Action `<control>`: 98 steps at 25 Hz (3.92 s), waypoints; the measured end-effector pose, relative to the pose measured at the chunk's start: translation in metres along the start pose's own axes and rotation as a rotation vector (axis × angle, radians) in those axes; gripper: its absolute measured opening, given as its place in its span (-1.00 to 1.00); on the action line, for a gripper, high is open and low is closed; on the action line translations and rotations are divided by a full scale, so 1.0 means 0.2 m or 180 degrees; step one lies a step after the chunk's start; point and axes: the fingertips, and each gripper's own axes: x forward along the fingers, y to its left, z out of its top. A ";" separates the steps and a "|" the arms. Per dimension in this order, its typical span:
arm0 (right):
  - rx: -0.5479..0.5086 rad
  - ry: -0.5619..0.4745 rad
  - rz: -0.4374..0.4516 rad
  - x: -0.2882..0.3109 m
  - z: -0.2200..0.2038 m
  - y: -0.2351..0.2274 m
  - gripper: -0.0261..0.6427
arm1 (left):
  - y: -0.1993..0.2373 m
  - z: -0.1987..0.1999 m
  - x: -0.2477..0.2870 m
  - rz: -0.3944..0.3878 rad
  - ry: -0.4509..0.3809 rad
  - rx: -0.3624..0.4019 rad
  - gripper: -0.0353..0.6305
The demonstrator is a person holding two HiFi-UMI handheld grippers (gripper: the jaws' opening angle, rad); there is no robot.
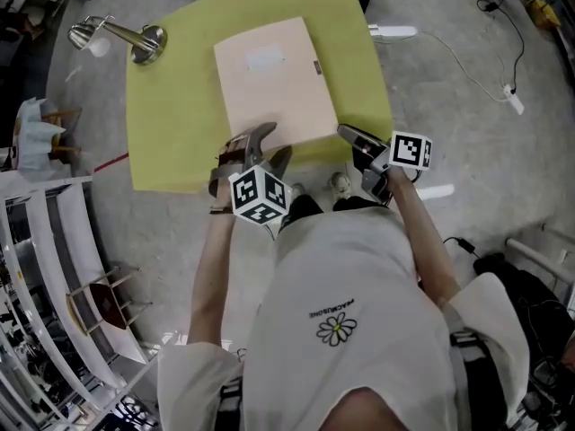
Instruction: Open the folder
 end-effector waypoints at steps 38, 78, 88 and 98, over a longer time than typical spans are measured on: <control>0.0528 0.0288 0.0184 0.03 -0.04 -0.07 -0.80 | -0.02 -0.01 0.05 0.0962 0.0631 0.0863 -0.60; 0.0017 0.0376 -0.0573 0.16 0.06 -0.12 -0.23 | 0.20 0.02 -0.06 0.0899 -0.0555 -0.1734 -0.82; 0.0025 0.0384 -0.0659 0.17 0.06 -0.15 -0.32 | 0.40 -0.17 -0.40 0.1489 -0.0897 -0.2661 -0.84; -0.0248 0.0480 -0.0866 0.15 0.08 -0.14 -0.32 | 0.48 -0.56 -0.60 0.2072 -0.0662 -0.3331 -0.85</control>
